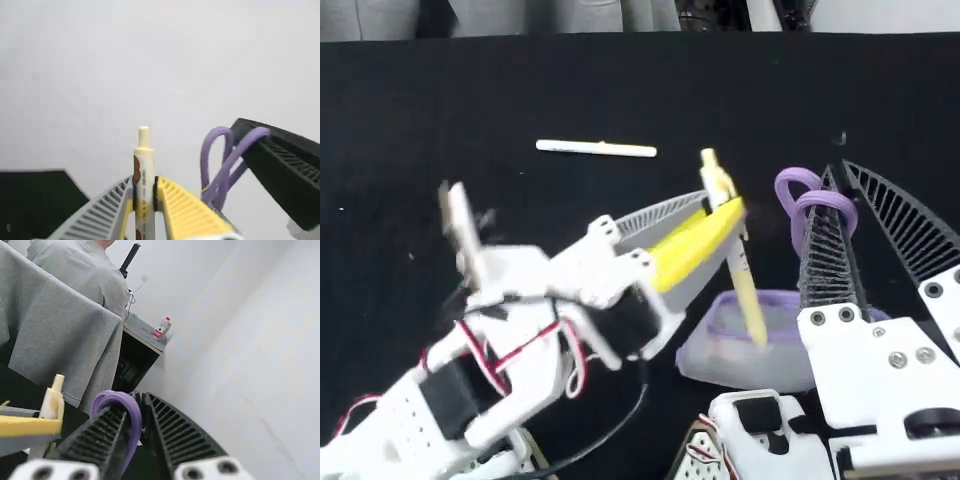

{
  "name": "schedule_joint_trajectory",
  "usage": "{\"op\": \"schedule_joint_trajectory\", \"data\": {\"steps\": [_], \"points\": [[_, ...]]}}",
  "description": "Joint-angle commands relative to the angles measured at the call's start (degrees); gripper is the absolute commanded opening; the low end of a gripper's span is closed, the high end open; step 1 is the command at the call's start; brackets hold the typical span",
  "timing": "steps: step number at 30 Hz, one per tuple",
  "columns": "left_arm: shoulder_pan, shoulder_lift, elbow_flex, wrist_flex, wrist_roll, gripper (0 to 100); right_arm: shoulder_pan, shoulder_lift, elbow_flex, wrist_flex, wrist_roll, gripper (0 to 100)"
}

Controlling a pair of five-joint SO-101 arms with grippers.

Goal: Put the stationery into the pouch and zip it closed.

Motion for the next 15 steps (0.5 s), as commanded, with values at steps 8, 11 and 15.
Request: {"op": "schedule_joint_trajectory", "data": {"steps": [8,11,15], "points": [[9.9,-9.0,10.8,-16.6,-15.9,3,-0.6,0.2,0.5,-1.3,0.5,1.2],[9.9,-9.1,10.5,-16.7,-15.9,3,-0.6,0.2,0.5,-1.3,0.5,1.2],[8.3,-9.1,10.5,-16.8,-16.0,3,-0.6,0.2,0.5,-1.3,0.5,1.2]]}}
